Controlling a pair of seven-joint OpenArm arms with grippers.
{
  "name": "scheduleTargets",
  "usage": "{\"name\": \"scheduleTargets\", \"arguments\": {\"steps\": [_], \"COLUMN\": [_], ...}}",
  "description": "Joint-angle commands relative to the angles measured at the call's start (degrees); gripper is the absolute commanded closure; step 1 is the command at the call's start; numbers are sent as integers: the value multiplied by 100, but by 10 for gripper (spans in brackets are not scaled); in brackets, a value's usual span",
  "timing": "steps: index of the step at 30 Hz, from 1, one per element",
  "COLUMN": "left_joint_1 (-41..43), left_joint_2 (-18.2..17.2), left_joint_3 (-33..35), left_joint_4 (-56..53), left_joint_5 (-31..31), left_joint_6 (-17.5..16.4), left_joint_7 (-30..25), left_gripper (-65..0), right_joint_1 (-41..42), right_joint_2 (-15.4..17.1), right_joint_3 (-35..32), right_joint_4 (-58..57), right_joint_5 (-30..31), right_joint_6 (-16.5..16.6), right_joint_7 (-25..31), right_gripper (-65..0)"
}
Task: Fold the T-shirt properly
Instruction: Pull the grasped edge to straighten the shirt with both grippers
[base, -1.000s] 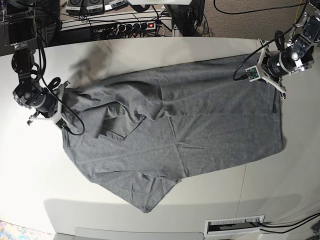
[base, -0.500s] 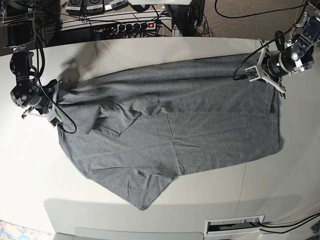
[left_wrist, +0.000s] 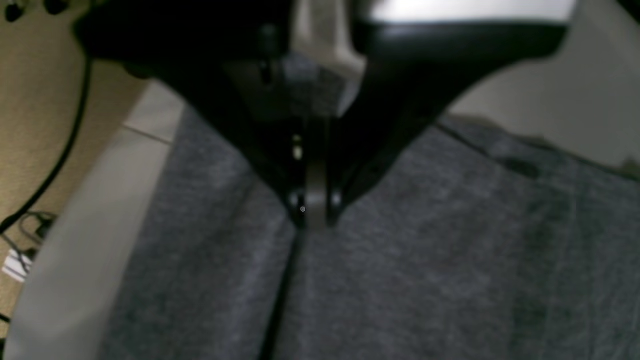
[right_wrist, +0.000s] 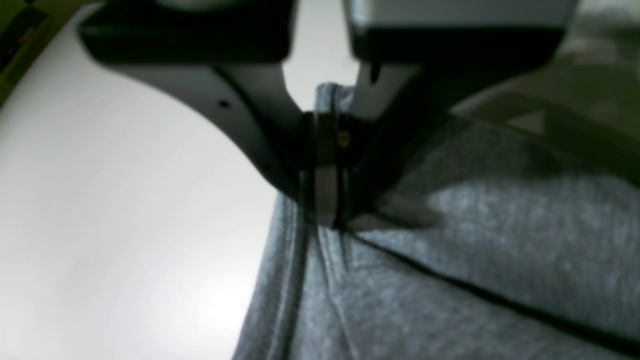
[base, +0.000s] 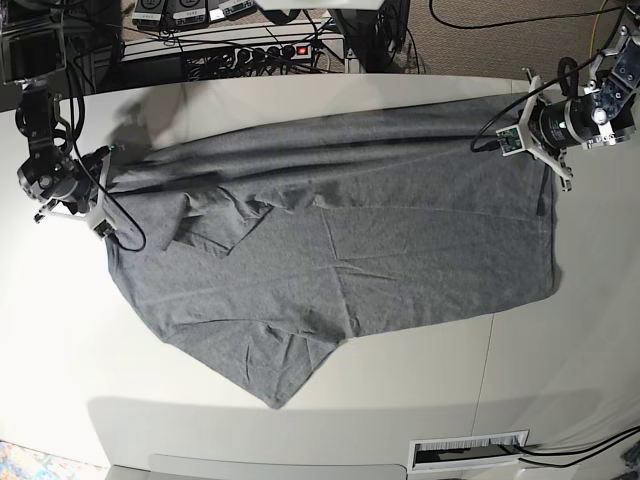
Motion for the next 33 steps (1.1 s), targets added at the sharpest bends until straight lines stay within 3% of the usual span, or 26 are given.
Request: {"name": "scheduleTargets", "arguments": {"steps": [1, 11, 21, 27, 33], "left_joint_1": [173, 157, 155, 153, 4], "left_joint_2": [-98, -114, -304, -417, -417], "left_joint_3": [129, 129, 129, 129, 129], "left_joint_4": [-20, 302, 389, 776, 824], "left_joint_5": [179, 426, 485, 481, 682], "left_joint_6": [-406, -406, -354, -343, 205], "left_joint_7": [518, 258, 219, 240, 240], "left_gripper": [0, 0, 0, 0, 0], "right_joint_1": [-284, -975, -984, -984, -984], "right_joint_2": [26, 26, 26, 24, 24], "right_joint_3": [-55, -52, -26, 470, 1091], "right_joint_4": [-37, 1432, 2044, 2072, 2074], "right_joint_5": [-52, -55, -125, -116, 170], "right_joint_6": [219, 216, 214, 210, 212], "right_joint_7": [-669, -1150, -1147, -992, -960], "right_gripper": [0, 0, 0, 0, 0]}}
